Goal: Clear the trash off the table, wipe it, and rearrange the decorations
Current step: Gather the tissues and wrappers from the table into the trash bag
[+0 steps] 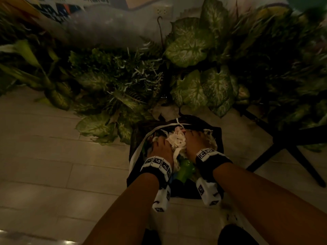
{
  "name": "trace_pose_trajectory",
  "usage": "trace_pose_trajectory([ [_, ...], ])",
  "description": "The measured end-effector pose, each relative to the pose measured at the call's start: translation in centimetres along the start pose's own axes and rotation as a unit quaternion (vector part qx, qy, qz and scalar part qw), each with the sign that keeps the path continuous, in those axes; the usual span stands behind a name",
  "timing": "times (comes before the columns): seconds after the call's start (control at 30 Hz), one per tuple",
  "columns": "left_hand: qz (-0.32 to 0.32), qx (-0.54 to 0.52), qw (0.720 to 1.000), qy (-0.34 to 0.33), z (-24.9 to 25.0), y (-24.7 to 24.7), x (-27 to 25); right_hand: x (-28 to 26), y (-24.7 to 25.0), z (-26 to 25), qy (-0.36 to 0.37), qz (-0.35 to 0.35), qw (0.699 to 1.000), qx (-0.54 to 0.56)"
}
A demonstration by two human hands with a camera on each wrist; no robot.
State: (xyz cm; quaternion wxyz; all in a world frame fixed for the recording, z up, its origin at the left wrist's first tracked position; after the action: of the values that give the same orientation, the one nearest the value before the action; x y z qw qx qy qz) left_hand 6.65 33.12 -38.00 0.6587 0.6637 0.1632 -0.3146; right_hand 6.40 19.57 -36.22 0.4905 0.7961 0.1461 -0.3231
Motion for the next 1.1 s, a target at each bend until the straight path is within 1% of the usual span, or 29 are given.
trace_pose_trajectory([
  [0.13, -0.083, 0.031, 0.996, -0.032, -0.5, -0.8, 1.7, 1.0, -0.3, -0.7, -0.004, -0.004, 0.999, -0.035],
  [0.2, -0.094, 0.044, 0.994, -0.045, -0.5, -0.6, 1.9, 1.0, -0.2, -1.2, -0.006, -0.007, 0.999, -0.047],
  [0.27, -0.11, 0.026, 0.993, -0.036, -0.7, -0.1, 1.6, 0.8, 0.1, -1.4, 0.002, -0.015, 0.998, -0.053],
  [0.33, -0.119, 0.007, 0.992, -0.036, -1.1, 0.2, 1.0, 0.1, 0.8, -1.5, 0.01, -0.037, 0.998, -0.04],
  [0.4, -0.116, -0.004, 0.992, -0.053, -1.5, 0.2, 0.4, -0.8, 2.0, -1.6, 0.013, -0.063, 0.998, -0.004],
  [0.5, -0.115, 0.008, 0.991, -0.072, -1.6, 0.5, -1.1, -2.1, 2.5, -2.2, 0.033, -0.058, 0.998, 0.017],
  [0.6, -0.107, 0.018, 0.991, -0.078, -1.6, 1.1, -2.0, -2.4, 0.7, -2.2, 0.044, -0.009, 0.998, -0.051],
  [0.67, -0.088, 0.024, 0.991, -0.102, -1.6, 1.1, -2.2, -2.3, -0.9, -2.1, 0.055, 0.005, 0.994, -0.094],
  [0.77, -0.097, -0.012, 0.989, -0.113, -2.1, 1.0, -2.9, -2.3, -1.7, -2.6, 0.034, -0.001, 0.991, -0.131],
  [0.8, -0.086, -0.031, 0.989, -0.113, -2.4, 1.3, -3.2, -2.2, -1.4, -2.8, 0.036, 0.018, 0.99, -0.135],
  [0.87, -0.055, -0.078, 0.989, -0.11, -3.1, 1.9, -4.1, -2.3, -0.5, -2.9, 0.034, -0.003, 0.994, -0.102],
  [0.93, -0.041, -0.129, 0.988, -0.077, -3.5, 2.5, -5.4, -2.8, 0.8, -2.7, 0.019, -0.064, 0.996, -0.06],
  [0.97, -0.034, -0.146, 0.987, -0.057, -3.7, 2.8, -6.1, -3.4, 1.7, -2.7, 0.013, -0.081, 0.996, -0.043],
  [1.03, -0.02, -0.181, 0.983, -0.035, -3.8, 3.3, -7.6, -4.4, 2.4, -2.5, 0.018, -0.087, 0.996, -0.007],
  [1.1, -0.025, -0.217, 0.976, -0.029, -3.7, 4.0, -9.0, -5.7, 3.1, -2.4, 0.016, -0.092, 0.996, 0.003],
])
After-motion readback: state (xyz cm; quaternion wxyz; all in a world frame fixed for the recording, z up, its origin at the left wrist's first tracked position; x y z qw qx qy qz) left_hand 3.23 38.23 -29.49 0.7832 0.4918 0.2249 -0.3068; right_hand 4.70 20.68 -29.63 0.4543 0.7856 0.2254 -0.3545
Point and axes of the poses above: each hand's wrist, its own x-axis towards the middle knuckle, its own y-axis out of the back of the hand, z = x × y, the point moved 1 cm from there along x, towards the middle knuckle, and after that the axes turned 6 degrees about x, right-handed, at the moved point
